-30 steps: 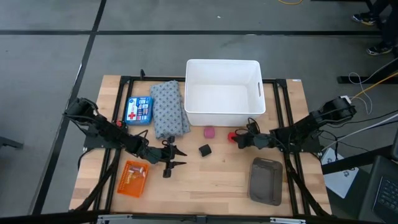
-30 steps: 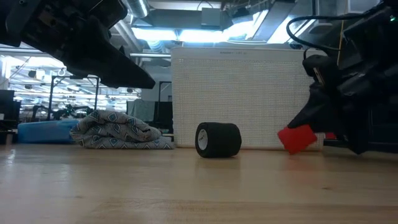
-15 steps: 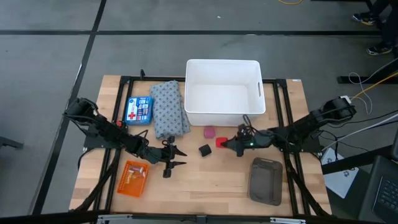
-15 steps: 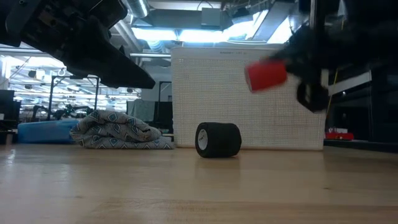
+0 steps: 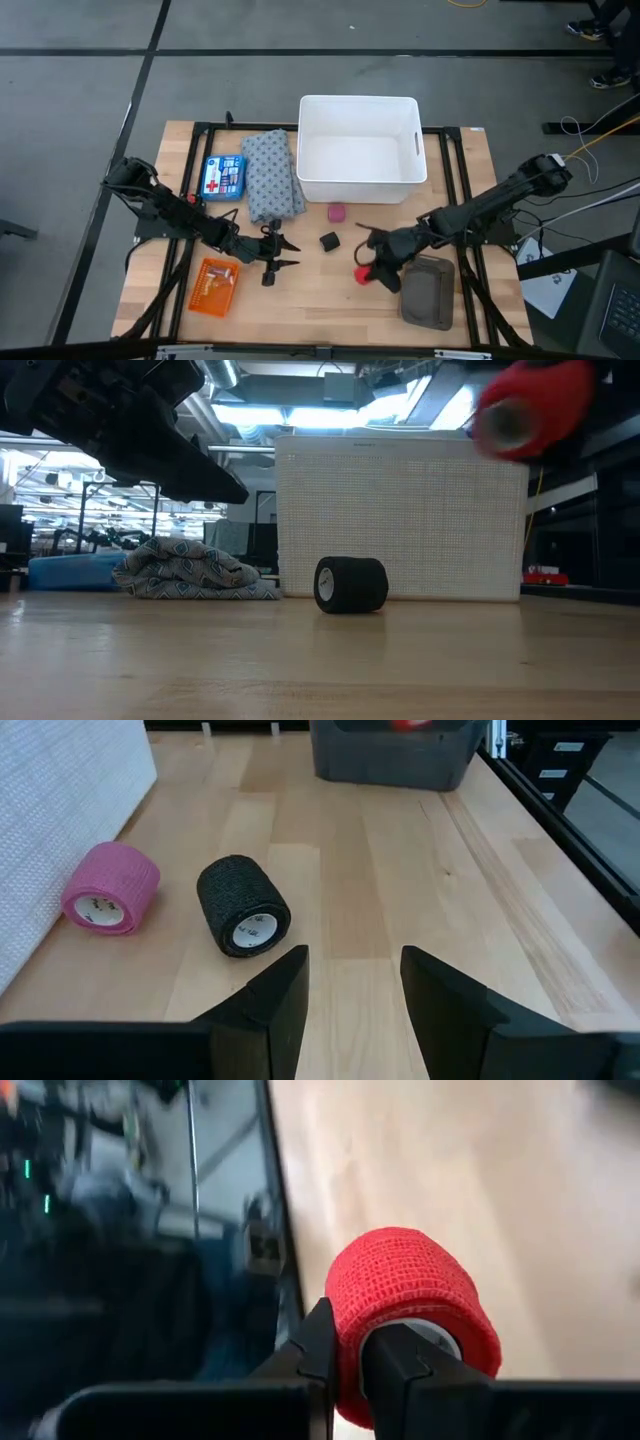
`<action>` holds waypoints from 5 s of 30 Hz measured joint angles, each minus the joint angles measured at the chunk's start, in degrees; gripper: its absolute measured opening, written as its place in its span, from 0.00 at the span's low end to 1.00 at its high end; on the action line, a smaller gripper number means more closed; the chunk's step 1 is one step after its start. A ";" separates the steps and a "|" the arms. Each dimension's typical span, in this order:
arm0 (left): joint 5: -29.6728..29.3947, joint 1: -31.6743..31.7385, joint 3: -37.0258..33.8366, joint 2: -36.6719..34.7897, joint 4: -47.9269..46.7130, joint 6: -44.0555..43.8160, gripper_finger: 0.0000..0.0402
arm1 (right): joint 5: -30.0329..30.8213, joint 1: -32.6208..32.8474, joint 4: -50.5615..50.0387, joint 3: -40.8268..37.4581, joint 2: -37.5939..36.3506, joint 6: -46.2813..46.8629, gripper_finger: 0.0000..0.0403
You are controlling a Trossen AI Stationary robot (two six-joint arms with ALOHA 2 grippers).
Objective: Pick & Place Medicine items
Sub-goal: Put the red bandage into the black bin, then put the black bandage into the black bin
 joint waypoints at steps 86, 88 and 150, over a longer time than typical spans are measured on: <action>0.07 0.02 0.00 0.02 -1.75 -1.94 0.37 | 25.45 13.56 -42.73 8.75 -2.49 23.94 0.59; 0.06 0.02 0.00 0.02 -1.73 -1.93 0.37 | 32.52 12.01 -41.15 8.75 -2.38 20.12 0.59; -22.45 5.61 24.72 25.75 -14.38 46.99 0.37 | 51.22 3.23 -12.13 8.75 13.09 5.84 0.58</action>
